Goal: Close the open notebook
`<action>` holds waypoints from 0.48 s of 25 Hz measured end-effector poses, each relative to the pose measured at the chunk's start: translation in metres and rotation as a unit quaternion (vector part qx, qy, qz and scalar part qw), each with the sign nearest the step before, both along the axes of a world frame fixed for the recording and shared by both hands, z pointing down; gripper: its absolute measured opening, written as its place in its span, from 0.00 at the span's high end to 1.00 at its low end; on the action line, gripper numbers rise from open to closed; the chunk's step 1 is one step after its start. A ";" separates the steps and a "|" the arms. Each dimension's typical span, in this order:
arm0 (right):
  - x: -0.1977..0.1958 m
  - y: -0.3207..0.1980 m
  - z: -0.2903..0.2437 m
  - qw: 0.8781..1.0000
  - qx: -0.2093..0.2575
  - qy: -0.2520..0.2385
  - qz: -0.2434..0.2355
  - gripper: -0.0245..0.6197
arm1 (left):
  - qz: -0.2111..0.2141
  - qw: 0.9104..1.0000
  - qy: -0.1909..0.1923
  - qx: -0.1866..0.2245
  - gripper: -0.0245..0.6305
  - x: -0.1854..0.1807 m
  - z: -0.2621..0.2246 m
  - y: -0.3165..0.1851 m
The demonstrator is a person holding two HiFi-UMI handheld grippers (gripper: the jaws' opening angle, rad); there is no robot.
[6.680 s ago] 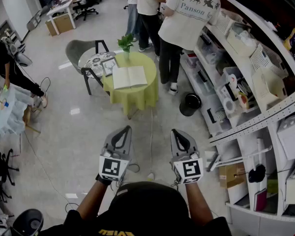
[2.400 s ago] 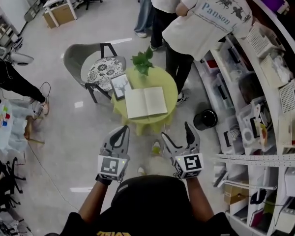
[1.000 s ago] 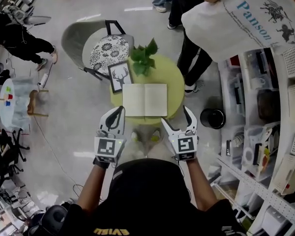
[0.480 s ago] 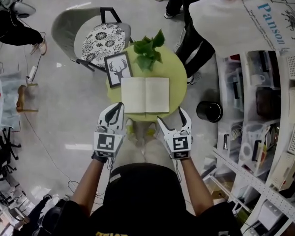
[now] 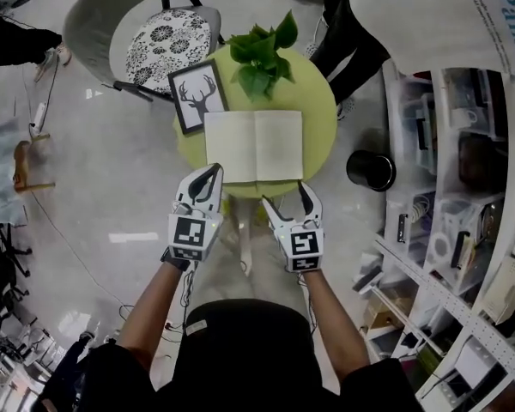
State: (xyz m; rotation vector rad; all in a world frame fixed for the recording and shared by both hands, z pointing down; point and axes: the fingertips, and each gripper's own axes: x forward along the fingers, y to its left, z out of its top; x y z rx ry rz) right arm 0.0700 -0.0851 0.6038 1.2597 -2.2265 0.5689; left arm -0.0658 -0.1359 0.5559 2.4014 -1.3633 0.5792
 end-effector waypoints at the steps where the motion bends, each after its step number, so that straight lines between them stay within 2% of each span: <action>1: -0.001 0.002 0.007 1.000 -0.005 -0.001 0.001 0.39 | 0.003 1.000 0.000 -0.003 0.93 0.002 0.007 0.001; 4: 0.003 0.006 0.029 0.999 -0.018 -0.015 0.022 0.40 | 0.006 1.000 0.000 -0.012 0.93 0.005 0.028 0.001; 8: 0.012 0.010 0.050 0.992 -0.045 -0.076 0.091 0.40 | 0.025 1.000 -0.001 -0.016 0.93 0.014 0.049 0.001; 12: 0.007 0.012 0.073 0.987 -0.061 -0.106 0.100 0.42 | 0.020 1.000 -0.002 -0.020 0.93 0.015 0.068 -0.004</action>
